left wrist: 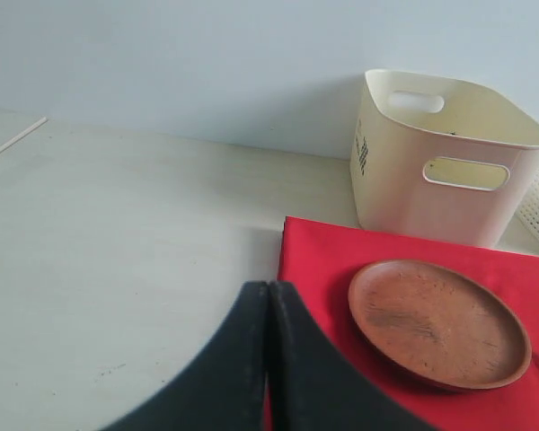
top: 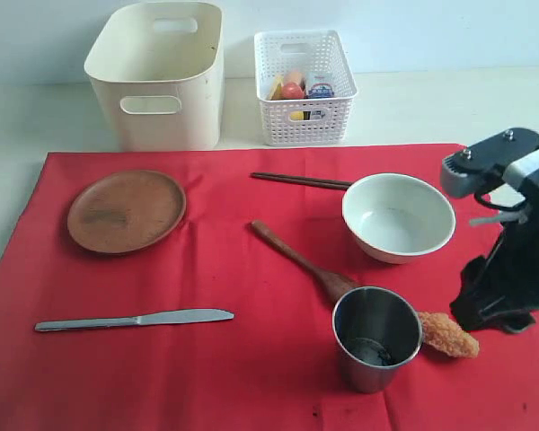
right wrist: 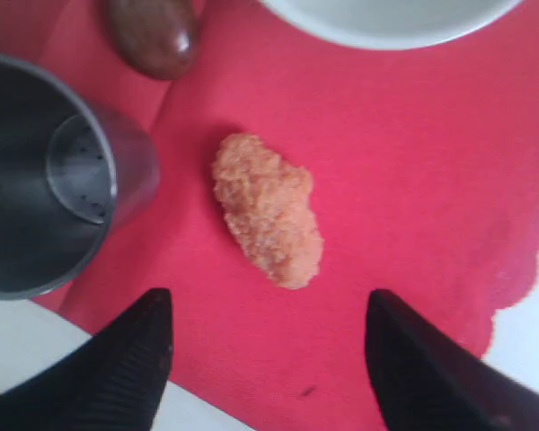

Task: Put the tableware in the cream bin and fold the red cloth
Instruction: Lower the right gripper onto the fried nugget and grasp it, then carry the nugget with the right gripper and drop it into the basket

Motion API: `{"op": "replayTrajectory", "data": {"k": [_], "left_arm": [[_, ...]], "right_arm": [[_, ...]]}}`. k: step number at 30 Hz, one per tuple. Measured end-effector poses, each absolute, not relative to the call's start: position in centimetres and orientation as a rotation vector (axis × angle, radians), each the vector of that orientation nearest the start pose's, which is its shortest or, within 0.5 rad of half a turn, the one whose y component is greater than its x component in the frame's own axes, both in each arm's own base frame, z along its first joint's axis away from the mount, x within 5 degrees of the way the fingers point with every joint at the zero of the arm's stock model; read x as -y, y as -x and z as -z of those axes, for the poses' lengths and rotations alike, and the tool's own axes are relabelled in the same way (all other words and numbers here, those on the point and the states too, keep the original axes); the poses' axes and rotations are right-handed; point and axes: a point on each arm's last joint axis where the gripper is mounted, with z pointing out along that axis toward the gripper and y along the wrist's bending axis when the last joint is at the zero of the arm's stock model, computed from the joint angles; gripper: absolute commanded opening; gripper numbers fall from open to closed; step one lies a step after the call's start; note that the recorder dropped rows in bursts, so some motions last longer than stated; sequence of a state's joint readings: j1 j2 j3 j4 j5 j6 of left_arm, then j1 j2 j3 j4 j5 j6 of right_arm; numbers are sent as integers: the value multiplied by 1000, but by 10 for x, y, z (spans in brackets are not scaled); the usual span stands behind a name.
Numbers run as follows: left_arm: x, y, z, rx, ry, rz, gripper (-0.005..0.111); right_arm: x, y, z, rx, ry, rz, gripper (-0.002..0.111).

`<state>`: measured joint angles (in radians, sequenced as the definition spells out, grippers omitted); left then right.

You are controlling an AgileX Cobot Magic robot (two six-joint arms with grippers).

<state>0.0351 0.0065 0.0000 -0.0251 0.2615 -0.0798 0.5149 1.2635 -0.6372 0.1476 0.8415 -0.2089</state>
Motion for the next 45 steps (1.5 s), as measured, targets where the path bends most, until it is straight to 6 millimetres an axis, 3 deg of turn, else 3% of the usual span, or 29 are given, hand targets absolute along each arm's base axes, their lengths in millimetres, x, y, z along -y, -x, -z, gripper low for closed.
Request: {"op": "replayTrajectory", "data": {"k": [5,16,27,30,36,42,45], "left_arm": [[-1,-56,-189,-1748,117,56,1],[-1,-56,-189,-1748,117,56,1],[-1,-56,-189,-1748,117,56,1],[-1,-56,-189,-1748,117,56,1],[-1,-56,-189,-1748,117,56,1],[-1,-56,-189,-1748,117,56,1],[-1,-56,-189,-1748,117,56,1]], "right_arm": [[-111,-161,-197,-2794,1001,-328,72],[-118,-185,-151,-2892,980,-217,72],[-121,-195,-133,-2881,976,-182,70],[-121,-196,-128,-2893,977,-177,62],[-121,-196,-118,-2929,986,-166,29],[-120,-197,-125,-2903,977,-161,0],[-117,-196,-139,-2885,931,-124,0]]}}
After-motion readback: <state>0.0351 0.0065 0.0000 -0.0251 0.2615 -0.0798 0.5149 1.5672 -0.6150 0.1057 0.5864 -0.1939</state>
